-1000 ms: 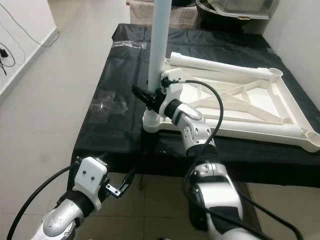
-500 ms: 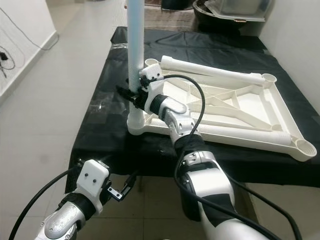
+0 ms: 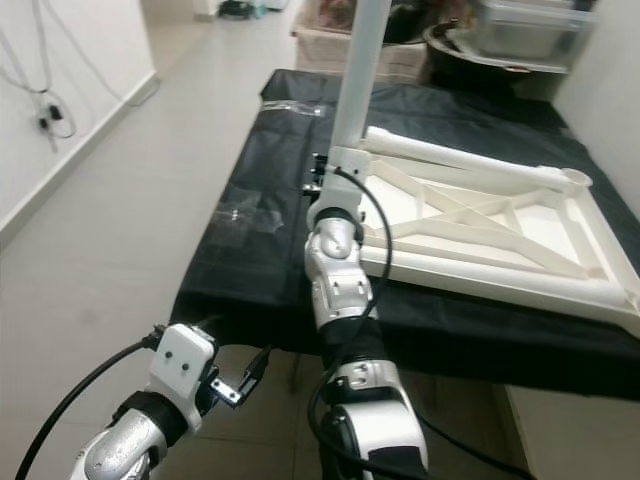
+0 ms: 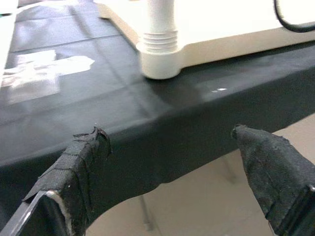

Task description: Building children table

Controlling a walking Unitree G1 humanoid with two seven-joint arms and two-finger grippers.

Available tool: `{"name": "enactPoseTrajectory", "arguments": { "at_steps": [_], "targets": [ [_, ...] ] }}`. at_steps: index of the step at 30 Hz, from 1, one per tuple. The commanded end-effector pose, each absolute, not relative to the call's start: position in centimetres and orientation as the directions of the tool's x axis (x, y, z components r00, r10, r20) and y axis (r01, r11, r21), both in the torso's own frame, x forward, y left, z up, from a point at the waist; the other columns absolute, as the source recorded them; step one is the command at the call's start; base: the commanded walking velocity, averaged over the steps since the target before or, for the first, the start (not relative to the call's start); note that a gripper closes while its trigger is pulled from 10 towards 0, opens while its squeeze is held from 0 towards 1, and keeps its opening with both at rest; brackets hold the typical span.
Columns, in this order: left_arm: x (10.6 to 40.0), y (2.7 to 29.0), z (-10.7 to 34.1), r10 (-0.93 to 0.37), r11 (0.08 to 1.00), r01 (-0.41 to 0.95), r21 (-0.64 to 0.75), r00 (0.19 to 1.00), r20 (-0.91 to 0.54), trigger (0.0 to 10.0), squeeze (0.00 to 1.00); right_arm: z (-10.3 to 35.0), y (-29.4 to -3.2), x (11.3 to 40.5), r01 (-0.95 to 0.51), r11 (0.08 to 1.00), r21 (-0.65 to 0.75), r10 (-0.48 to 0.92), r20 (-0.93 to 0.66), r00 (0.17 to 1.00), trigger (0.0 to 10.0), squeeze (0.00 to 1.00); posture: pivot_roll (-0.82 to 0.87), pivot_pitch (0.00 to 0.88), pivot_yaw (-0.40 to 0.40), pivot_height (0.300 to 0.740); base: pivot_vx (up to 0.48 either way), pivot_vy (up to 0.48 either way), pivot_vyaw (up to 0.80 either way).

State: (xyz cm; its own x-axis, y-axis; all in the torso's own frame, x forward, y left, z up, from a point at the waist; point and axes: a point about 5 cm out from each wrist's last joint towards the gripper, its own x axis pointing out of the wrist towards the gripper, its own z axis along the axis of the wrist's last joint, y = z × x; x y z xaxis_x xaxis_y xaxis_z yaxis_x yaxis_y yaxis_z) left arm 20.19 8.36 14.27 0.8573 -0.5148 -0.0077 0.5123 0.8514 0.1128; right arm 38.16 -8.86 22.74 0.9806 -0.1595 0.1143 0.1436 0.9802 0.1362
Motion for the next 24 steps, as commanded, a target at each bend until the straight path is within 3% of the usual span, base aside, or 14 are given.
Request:
{"name": "enactPoseTrajectory", "arguments": {
  "at_steps": [1, 2, 3, 5, 6, 9, 10, 11, 12, 16, 17, 20, 22, 24],
  "targets": [
    [20.0, 8.4, 13.9, -0.515, 0.85, 0.514, 0.11, 0.857, -0.023, 10.0, 0.0, 21.5, -8.5, 38.2, 0.166, 0.966, 0.199, -0.177, 0.038, 0.984, 0.0, 0.0, 0.08, 0.139, -0.059, 0.74, 0.0, 0.0, 0.0],
    [20.0, 8.4, 13.9, -0.515, 0.851, 0.514, 0.11, 0.857, -0.022, 10.0, 0.0, 21.5, -8.1, 38.2, 0.158, 0.968, 0.195, -0.168, 0.038, 0.985, 7.9, 0.0, 0.08, 0.139, -0.059, 0.74, 0.0, 0.0, 0.0],
    [20.0, 8.4, 13.9, -0.514, 0.851, 0.513, 0.11, 0.857, -0.022, 10.0, 0.0, 21.4, -7.4, 38.3, 0.103, 0.975, 0.197, -0.114, 0.045, 0.992, 10.0, 0.0, 0.09, 0.142, -0.061, 0.74, 0.0, 0.0, 0.0],
    [19.9, 8.4, 13.9, -0.514, 0.852, 0.513, 0.109, 0.858, -0.021, 10.0, 0.0, 21.4, -7.0, 38.3, 0.067, 0.978, 0.199, -0.078, 0.049, 0.996, 10.0, 0.0, 0.09, 0.142, -0.061, 0.74, 0.0, 0.0, 0.0],
    [19.9, 8.3, 13.9, -0.514, 0.852, 0.513, 0.108, 0.858, -0.021, 10.0, 0.0, 21.5, -6.5, 38.3, -0.018, 0.976, 0.217, 0.001, 0.081, 0.997, 10.0, 1.0, 0.08, 0.143, -0.062, 0.74, 0.0, 0.0, 0.0],
    [20.0, 8.3, 13.9, -0.517, 0.85, 0.516, 0.107, 0.856, -0.021, 10.0, 0.0, 21.9, -6.6, 37.9, -0.096, 0.971, 0.219, 0.067, 0.138, 0.988, 10.0, 1.0, 0.08, 0.14, -0.061, 0.74, 0.0, 0.0, 0.0],
    [20.1, 8.3, 13.9, -0.516, 0.851, 0.515, 0.106, 0.856, -0.021, 10.0, 0.0, 21.8, -7.3, 38.1, -0.117, 0.968, 0.222, 0.084, 0.152, 0.985, 10.0, 0.45, 0.08, 0.134, -0.06, 0.74, 0.0, 0.0, 0.0],
    [20.1, 8.3, 13.9, -0.515, 0.851, 0.514, 0.106, 0.857, -0.021, 10.0, 0.0, 21.8, -7.8, 38.2, -0.134, 0.965, 0.226, 0.098, 0.162, 0.982, 10.0, 0.45, 0.08, 0.132, -0.06, 0.74, 0.0, 0.0, 0.0],
    [20.2, 8.3, 13.9, -0.515, 0.851, 0.514, 0.106, 0.857, -0.02, 10.0, 0.0, 21.9, -7.7, 38.3, -0.244, 0.943, 0.227, 0.204, 0.187, 0.961, 10.0, 0.0, 0.08, 0.129, -0.058, 0.74, 0.0, 0.0, 0.0],
    [20.4, 8.2, 13.8, -0.516, 0.851, 0.514, 0.107, 0.857, -0.018, 10.0, 0.0, 21.7, -8.0, 38.4, -0.466, 0.864, 0.189, 0.433, 0.192, 0.881, 10.0, 0.0, 0.07, 0.122, -0.062, 0.74, 0.0, 0.0, 0.0],
    [20.5, 8.2, 13.8, -0.516, 0.85, 0.515, 0.107, 0.856, -0.018, 10.0, 0.0, 21.7, -8.3, 38.3, -0.595, 0.788, 0.156, 0.571, 0.174, 0.802, 10.0, 0.0, 0.07, 0.117, -0.06, 0.74, 0.0, 0.0, 0.0],
    [20.6, 8.1, 13.7, -0.516, 0.851, 0.515, 0.106, 0.856, -0.018, 10.0, 0.0, 21.8, -8.7, 38.1, -0.756, 0.646, 0.107, 0.746, 0.122, 0.654, 10.0, 0.0, 0.06, 0.109, -0.061, 0.74, 0.0, 0.0, 0.0],
    [20.6, 8.1, 13.7, -0.516, 0.851, 0.515, 0.106, 0.856, -0.018, 10.0, 0.0, 21.8, -8.7, 38.1, -0.756, 0.646, 0.107, 0.746, 0.122, 0.654, 10.0, 0.0, 0.06, 0.109, -0.061, 0.74, 0.0, 0.0, 0.0],
    [20.8, 8.3, 13.9, -0.491, 0.866, 0.488, 0.109, 0.871, 0.004, 10.0, 0.0, 22.0, -8.4, 37.7, -0.861, 0.506, 0.056, 0.858, 0.07, 0.509, 10.0, 0.0, 0.07, 0.086, -0.067, 0.74, 0.0, 0.0, 0.0]
  ]
}}
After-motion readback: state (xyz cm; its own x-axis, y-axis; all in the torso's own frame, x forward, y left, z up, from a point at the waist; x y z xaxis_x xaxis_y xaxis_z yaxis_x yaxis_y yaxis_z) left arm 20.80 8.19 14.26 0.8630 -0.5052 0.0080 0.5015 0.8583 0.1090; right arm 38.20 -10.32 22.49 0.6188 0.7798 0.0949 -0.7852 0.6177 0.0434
